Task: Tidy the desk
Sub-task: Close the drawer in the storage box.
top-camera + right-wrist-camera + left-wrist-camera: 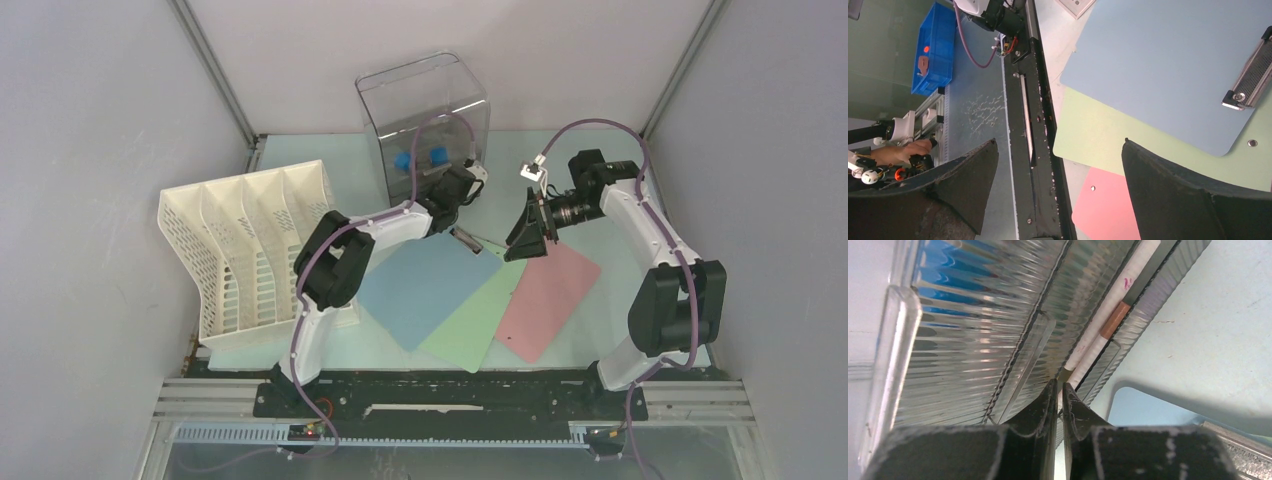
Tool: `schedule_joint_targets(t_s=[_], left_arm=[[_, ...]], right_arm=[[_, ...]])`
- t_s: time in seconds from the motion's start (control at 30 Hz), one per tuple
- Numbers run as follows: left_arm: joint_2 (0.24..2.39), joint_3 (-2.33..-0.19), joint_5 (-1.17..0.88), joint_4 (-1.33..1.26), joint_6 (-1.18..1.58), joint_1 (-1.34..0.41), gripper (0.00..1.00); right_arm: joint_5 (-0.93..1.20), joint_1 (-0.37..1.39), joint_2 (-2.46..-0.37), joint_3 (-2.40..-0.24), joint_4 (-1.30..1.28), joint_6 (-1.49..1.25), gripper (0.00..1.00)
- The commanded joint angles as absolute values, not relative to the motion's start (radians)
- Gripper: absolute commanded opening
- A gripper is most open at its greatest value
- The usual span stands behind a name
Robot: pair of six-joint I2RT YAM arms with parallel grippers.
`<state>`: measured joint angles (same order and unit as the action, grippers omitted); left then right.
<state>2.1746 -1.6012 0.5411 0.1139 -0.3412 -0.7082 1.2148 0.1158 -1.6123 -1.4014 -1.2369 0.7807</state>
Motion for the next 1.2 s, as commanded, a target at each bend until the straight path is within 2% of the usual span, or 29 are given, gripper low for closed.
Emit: schedule_joint_targets(t_s=[0.0, 0.33, 0.67, 0.9, 1.17], left_arm=[[2.165, -1.616, 0.542, 0.104, -0.350, -0.702, 0.14], [2.026, -1.507, 0.463, 0.074, -0.295, -0.725, 0.15], [1.967, -1.437, 0.429, 0.063, -0.270, -0.747, 0.06], [1.989, -1.427, 0.429, 0.071, -0.286, -0.749, 0.00], [2.096, -1.484, 0.535, 0.074, -0.373, -0.750, 0.03]], right_arm=[[1.246, 0.108, -1.614, -1.442, -1.247, 0.805, 1.00], [1.246, 0.108, -1.621, -1.445, -1.253, 0.810, 1.00], [1.249, 0.107, -1.620, -1.447, -1.260, 0.816, 1.00], [1.250, 0.106, -1.621, -1.450, -1.266, 0.821, 1.00], [1.253, 0.100, -1.621, -1.451, -1.272, 0.826, 1.00]])
